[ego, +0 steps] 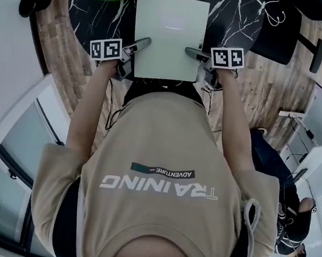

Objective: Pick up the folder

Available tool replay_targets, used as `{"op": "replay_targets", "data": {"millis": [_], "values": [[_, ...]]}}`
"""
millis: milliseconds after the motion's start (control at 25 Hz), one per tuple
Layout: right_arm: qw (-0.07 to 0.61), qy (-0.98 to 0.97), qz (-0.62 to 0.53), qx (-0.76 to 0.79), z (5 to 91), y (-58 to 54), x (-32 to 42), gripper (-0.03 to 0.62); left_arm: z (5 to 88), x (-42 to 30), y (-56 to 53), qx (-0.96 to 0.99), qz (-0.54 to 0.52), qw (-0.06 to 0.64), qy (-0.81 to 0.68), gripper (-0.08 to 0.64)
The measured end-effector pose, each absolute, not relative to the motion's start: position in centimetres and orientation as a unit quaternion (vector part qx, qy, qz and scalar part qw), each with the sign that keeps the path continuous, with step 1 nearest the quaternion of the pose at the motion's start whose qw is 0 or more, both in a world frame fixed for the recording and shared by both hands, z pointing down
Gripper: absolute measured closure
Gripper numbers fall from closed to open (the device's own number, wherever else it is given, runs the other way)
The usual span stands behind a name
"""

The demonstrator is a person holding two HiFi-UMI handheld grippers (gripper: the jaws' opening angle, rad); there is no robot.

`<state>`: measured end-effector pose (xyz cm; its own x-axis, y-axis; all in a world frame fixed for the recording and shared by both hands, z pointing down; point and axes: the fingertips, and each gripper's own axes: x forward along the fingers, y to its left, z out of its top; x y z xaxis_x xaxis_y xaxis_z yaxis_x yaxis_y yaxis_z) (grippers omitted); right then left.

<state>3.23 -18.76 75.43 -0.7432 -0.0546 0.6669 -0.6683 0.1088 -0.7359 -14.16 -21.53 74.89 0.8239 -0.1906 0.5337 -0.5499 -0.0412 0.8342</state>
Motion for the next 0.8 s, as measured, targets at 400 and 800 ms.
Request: {"op": "replay_targets", "data": {"millis": [400, 800], "values": [[0.245, -0.724, 0.575, 0.291, 74.6, -18.7, 3.1, 0.293, 74.1, -14.1, -21.0, 0.717, 0.144, 0.62, -0.285, 0.25], [0.239, -0.786, 0.48, 0.309, 68.1, -21.0, 3.2, 0.292, 68.7, -13.6, -21.5, 0.753, 0.099, 0.575, -0.303, 0.247]]}}
